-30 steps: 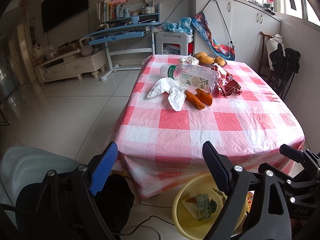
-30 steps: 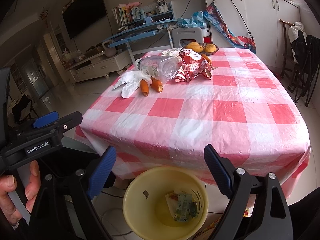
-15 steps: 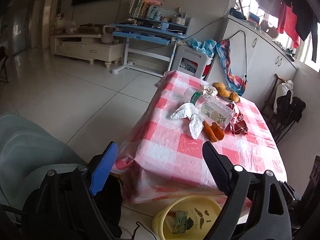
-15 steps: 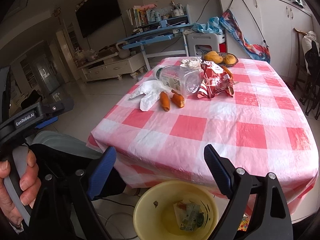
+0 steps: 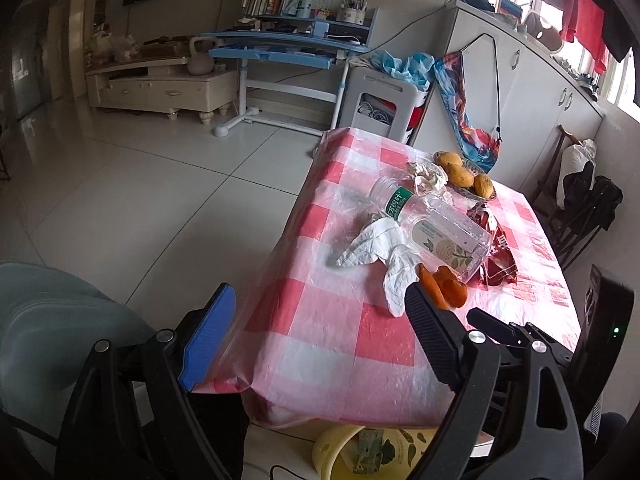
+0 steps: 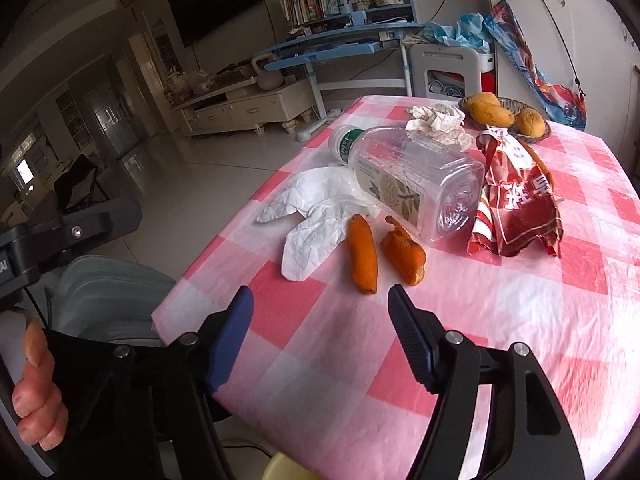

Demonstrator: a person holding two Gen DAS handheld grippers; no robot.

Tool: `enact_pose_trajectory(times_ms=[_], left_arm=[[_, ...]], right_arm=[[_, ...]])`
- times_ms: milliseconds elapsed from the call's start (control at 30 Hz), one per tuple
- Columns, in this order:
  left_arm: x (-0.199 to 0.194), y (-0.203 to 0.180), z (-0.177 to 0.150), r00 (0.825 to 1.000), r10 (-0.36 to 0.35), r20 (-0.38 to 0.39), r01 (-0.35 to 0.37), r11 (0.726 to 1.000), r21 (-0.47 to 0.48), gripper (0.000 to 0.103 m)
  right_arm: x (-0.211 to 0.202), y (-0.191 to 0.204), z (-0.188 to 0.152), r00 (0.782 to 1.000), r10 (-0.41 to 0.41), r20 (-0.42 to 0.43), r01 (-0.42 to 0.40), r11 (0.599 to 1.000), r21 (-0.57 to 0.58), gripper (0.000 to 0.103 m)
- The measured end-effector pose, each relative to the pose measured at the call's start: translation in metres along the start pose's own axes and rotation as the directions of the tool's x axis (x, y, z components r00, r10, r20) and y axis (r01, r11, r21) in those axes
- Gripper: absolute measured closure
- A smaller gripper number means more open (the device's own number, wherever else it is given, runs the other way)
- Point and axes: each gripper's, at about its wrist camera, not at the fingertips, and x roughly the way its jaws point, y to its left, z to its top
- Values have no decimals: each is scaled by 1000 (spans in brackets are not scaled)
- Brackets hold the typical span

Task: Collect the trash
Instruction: 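Grasp an orange carrot piece with the right tool while the left tool grasps the white tissue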

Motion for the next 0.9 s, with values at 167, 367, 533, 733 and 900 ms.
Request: enact_pose_trajectory(times_ms=[167,367,533,733,900], left_arm=[[38,-16,24,999,8,-44,-6,999,48,20],[87,-38,38,994,23,-110,-11,995,101,20],[121,-63,35,988,42,-149,-16,985,174,20],[145,-88,27,986,57,-156,-12,961,276,21],[148,-89,28,976,-58,-211,112,961,253,85]], right_arm=[[24,-10,11,998,-7,-59,6,1000,-6,47],[26,-23,14,995,-21,-93,17,999,-35,85],[13,-35,8,995,-22,-102,20,1000,-19,87],[-3,-44,-3,995,-2,-97,6,999,38,88],[-13,-51,-7,995,59,-84,-48,991,127,88]])
